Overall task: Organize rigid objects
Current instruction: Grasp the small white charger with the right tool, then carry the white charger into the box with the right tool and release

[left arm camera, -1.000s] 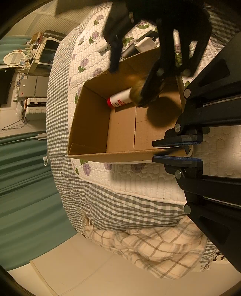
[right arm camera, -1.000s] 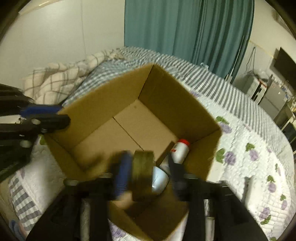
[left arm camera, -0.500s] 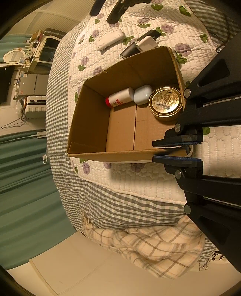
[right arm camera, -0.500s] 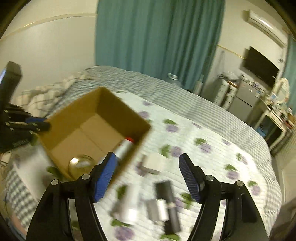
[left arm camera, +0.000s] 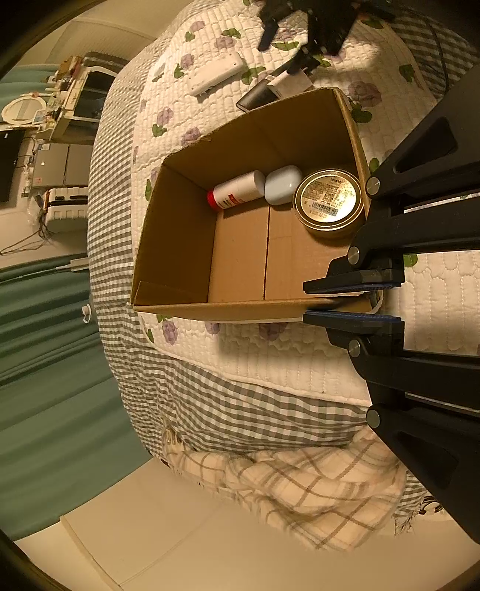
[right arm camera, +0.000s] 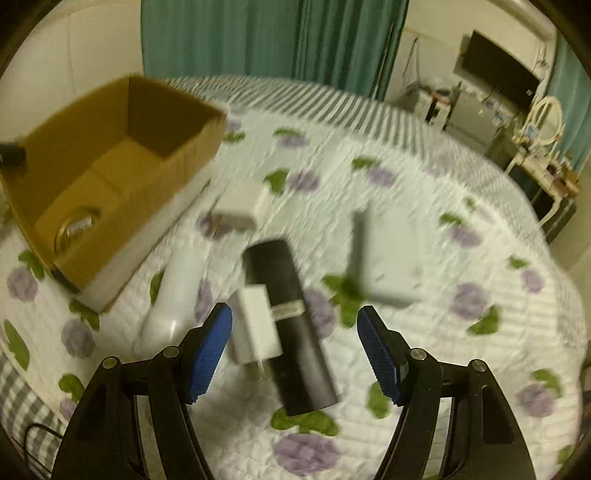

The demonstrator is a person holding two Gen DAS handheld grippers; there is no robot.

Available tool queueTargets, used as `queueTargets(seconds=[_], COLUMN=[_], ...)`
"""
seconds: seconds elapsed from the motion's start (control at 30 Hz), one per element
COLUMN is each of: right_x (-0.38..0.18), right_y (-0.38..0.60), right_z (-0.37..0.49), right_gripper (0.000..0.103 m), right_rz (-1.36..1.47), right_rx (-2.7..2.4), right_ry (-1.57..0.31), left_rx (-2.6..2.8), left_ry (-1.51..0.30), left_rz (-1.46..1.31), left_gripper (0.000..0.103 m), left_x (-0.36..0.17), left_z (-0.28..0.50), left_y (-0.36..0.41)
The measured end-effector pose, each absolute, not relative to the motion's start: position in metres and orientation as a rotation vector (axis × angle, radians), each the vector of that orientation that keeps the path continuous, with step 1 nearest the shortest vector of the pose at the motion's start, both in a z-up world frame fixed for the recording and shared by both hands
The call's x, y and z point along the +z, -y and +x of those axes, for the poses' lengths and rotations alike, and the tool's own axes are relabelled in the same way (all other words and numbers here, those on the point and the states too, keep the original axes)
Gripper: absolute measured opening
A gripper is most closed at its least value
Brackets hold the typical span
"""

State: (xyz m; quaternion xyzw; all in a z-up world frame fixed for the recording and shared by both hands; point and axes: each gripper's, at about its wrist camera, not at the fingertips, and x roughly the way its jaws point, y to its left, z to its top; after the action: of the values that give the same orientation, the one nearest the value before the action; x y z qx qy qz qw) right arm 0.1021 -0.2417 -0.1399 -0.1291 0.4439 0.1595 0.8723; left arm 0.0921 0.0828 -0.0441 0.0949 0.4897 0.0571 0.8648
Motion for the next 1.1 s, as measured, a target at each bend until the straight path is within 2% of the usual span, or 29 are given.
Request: queueTargets(seconds=[0.1,0.2,0.27,0.37,0.57,0.63,0.9,1.1], right_x=[-0.158,-0.165,-0.17,-0.17,-0.173,-0.175,-0.157,-0.108], right_y=[0.236,0.229,0.224,0.216,0.206,0.205,0.215,0.213], right_z=[0.106,0.107,0.106,0.101,0.099,0.101,0.098,0.097], right_gripper=[0.069,0.048,0.046,0.038,0.034,0.025,0.024,0.022], right_rz=[-0.273,-0.282,-0.287,-0.296,-0.277,-0.278,-0.257,-0.281], right_rx=[0.347,0.371,0.394,0.417,0.449,0.433,0.415,0.414], right_ry=[-0.975,-0.998,-1.012,-1.015,-1.041,-1.045,-1.008,-0.905], left_rx=[0.124,0.123,0.122,0.118,0.113,0.11,0.107,0.105], left_ry=[-1.025,-1.024,-1.025,-1.025,-1.024,-1.024,-1.025,-1.024], left_rz=[0.198,0.198,0.197,0.194,0.189,0.187,0.185,0.183], left_gripper=[0.008,0.008,0.008,0.008,0.008,0.008,0.008,0.008], left_x=[-0.044,-0.044,-0.044,-0.043,-0.044,-0.044,-0.044,-0.044], left_z=[0.092,0.092,0.092,0.092,0.092,0.092,0.091,0.091], left_y=[-0.083,-0.083,-0.083,-0.083,-0.084,-0.085,-0.086,-0.085])
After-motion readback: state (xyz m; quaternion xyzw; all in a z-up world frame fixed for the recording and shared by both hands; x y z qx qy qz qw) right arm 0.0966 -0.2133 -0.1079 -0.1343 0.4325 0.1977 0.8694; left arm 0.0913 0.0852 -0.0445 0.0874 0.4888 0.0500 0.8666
